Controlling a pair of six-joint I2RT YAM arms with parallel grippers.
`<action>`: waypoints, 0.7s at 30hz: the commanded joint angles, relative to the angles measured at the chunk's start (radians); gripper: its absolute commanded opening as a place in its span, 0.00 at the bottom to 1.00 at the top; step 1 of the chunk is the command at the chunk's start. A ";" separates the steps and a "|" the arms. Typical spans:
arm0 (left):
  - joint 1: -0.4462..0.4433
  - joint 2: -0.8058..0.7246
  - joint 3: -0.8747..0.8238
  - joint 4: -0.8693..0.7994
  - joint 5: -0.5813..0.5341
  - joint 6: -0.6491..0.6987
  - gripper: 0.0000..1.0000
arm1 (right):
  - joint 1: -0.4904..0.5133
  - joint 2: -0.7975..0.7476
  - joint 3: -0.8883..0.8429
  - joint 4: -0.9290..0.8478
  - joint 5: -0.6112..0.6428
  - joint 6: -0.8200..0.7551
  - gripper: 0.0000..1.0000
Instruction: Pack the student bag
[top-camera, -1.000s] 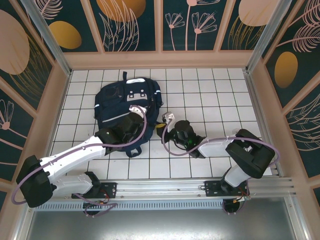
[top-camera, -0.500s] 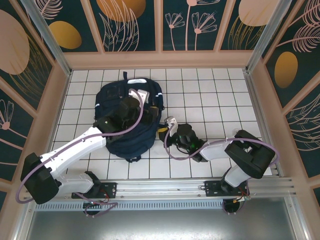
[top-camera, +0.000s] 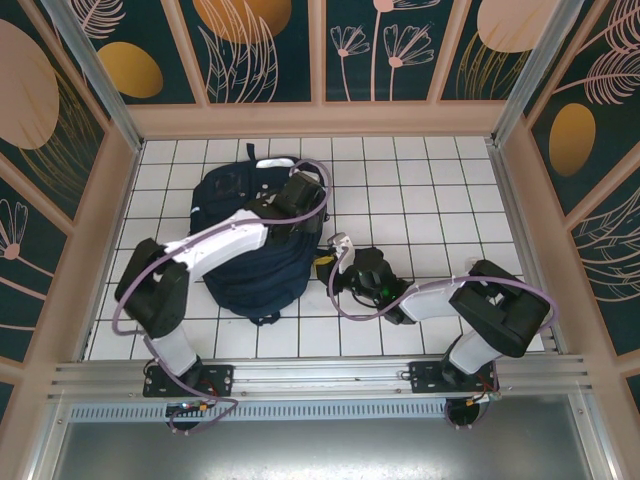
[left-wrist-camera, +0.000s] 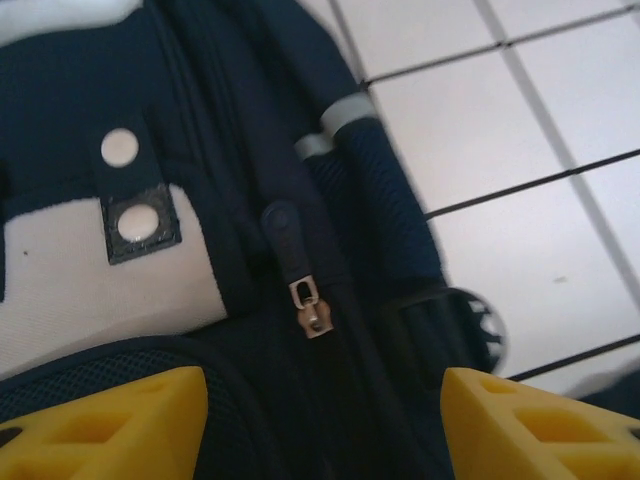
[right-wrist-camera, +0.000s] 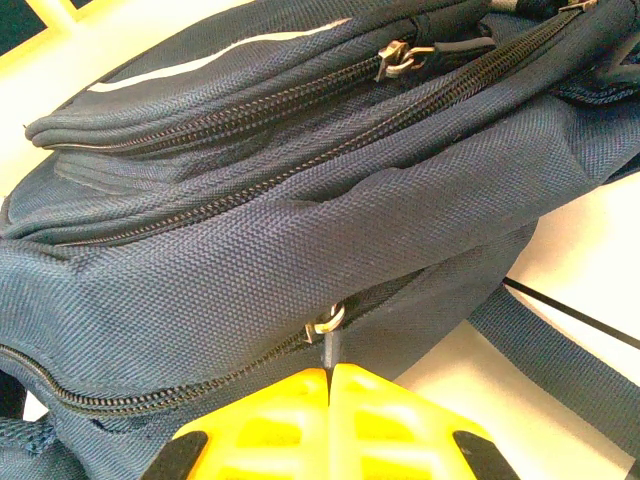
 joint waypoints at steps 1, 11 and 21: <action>0.002 0.058 0.057 -0.121 -0.097 0.028 0.63 | 0.017 0.012 0.000 0.069 -0.040 0.012 0.00; 0.003 0.194 0.093 -0.114 -0.079 0.011 0.00 | 0.019 0.041 0.034 0.046 -0.047 0.003 0.00; 0.081 0.249 0.311 -0.078 -0.047 -0.089 0.00 | 0.070 -0.028 0.044 -0.035 -0.006 -0.023 0.00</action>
